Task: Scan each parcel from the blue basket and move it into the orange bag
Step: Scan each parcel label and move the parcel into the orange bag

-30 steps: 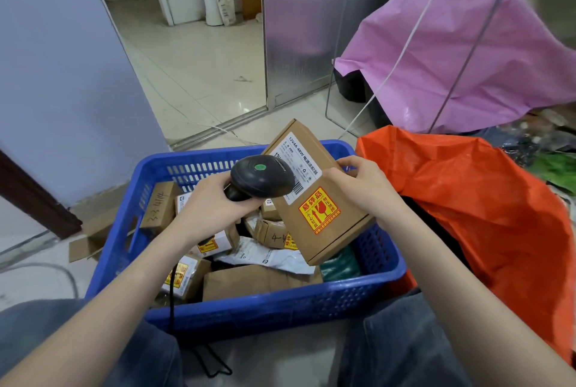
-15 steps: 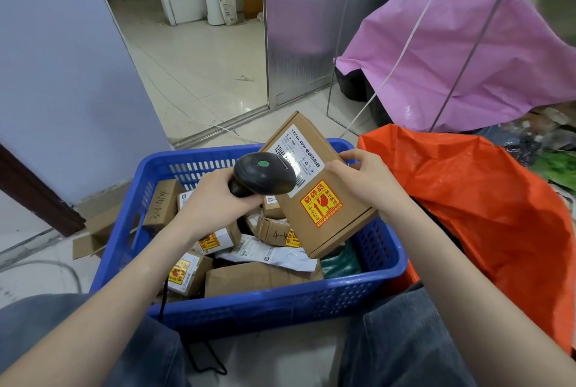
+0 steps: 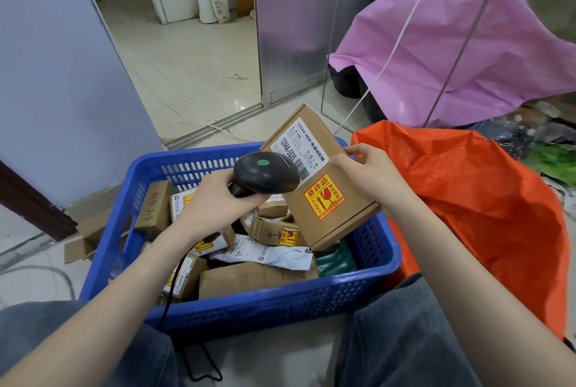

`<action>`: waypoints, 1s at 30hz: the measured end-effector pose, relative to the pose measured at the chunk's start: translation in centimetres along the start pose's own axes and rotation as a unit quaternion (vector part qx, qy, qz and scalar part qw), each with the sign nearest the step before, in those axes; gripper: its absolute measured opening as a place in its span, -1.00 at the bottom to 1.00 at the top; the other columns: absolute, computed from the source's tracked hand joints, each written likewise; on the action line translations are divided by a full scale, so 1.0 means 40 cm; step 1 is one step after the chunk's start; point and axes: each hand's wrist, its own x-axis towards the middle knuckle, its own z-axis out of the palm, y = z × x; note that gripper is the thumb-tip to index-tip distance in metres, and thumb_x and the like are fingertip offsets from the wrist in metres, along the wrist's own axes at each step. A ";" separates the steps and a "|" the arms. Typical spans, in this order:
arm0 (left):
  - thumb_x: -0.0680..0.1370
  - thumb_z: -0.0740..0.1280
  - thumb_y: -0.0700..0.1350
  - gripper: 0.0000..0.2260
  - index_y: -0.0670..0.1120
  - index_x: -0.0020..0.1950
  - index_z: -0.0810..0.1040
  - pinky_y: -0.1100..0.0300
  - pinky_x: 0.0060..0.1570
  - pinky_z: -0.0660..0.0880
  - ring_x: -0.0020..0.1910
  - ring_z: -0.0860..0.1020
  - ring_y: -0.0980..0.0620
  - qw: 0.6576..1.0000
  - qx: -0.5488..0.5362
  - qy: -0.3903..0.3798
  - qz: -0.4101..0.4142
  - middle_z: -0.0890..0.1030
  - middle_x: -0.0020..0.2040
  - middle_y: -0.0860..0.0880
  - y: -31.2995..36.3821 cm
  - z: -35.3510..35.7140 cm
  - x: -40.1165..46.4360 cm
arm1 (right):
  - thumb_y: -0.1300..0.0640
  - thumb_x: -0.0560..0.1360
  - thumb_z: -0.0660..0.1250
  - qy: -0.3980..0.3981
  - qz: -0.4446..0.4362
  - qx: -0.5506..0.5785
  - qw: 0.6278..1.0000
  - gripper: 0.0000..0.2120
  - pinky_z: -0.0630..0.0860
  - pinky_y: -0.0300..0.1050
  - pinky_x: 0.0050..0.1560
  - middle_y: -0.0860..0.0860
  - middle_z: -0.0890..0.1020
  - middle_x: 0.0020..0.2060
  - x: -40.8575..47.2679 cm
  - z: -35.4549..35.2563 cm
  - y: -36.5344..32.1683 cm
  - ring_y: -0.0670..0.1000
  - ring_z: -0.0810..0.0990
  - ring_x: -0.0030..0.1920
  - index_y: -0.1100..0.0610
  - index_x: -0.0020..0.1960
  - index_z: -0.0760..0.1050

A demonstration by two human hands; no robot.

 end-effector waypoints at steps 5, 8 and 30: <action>0.45 0.45 0.00 -0.83 -0.06 -0.06 0.59 0.31 -0.32 0.47 -0.48 0.54 0.21 0.999 -0.036 -0.028 -0.014 0.57 -0.51 0.07 0.023 0.057 0.038 | -0.06 0.48 0.35 0.032 0.018 0.016 0.999 -0.67 0.61 -0.09 -0.16 0.01 0.63 -0.05 0.017 -0.048 0.036 0.01 0.66 -0.11 0.01 0.20 0.42; 0.46 0.44 -0.03 -0.90 0.00 -0.14 0.55 0.38 -0.43 0.43 -0.50 0.54 0.24 0.997 -0.062 -0.039 -0.017 0.56 -0.47 0.10 0.048 0.113 0.067 | -0.07 0.45 0.38 0.071 0.028 0.017 0.997 -0.63 0.59 0.07 0.05 0.05 0.63 0.04 0.038 -0.091 0.079 0.06 0.65 -0.02 0.01 0.19 0.43; 0.48 0.35 -0.19 -0.82 -0.33 -0.08 0.54 0.43 -0.43 0.38 -0.52 0.53 0.28 0.980 0.010 -0.198 -0.031 0.55 -0.43 -0.06 0.091 0.617 0.274 | 0.04 0.41 0.38 0.146 0.216 -0.059 0.964 -0.48 0.37 -0.16 -0.06 0.07 0.58 0.14 0.135 -0.269 0.576 0.11 0.55 0.10 0.05 0.35 0.41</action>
